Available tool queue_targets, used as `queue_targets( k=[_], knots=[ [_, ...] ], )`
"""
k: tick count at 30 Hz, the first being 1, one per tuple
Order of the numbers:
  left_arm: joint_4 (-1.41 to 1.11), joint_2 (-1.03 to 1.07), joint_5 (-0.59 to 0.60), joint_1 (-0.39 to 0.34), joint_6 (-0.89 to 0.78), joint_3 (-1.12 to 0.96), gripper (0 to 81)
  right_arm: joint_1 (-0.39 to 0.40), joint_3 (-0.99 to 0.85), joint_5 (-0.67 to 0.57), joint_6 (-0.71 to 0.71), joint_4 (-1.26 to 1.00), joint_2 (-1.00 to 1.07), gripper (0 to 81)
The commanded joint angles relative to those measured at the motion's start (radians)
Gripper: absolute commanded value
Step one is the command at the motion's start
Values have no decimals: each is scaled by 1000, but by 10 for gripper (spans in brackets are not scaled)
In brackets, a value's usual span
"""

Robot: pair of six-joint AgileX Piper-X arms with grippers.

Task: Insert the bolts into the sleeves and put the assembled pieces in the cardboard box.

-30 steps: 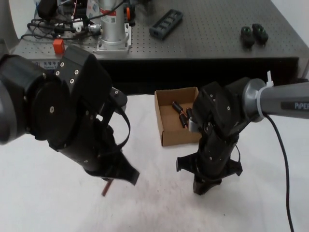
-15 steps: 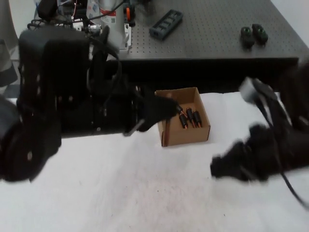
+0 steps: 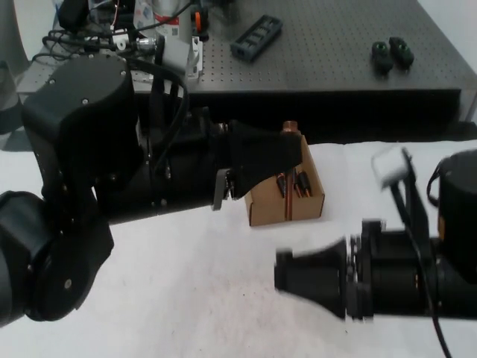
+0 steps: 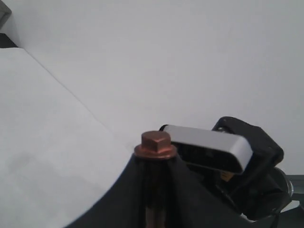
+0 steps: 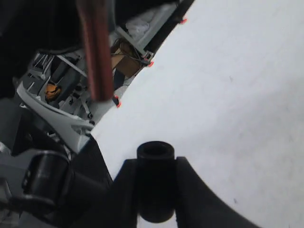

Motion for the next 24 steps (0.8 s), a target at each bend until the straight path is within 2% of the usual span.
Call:
queue_targets(
  k=[1, 4, 13, 18, 24],
  knots=[
    [-26, -2, 8, -4, -17, -1, 6, 0, -6, 16, 21, -110, 0, 43],
    [-26, -2, 2, -4, -15, -1, 6, 0, -6, 53, 21, -122, 0, 43],
    [-24, -2, -1, -4, -3, -1, 6, 0, -7, 59, 17, -177, -8, 43],
    [-18, -2, -20, -4, 2, -1, 6, 0, -7, 117, 12, -195, -52, 43],
    [-18, -2, -15, -4, 2, -1, 6, 0, -7, 115, 9, -193, -69, 43]
  ],
)
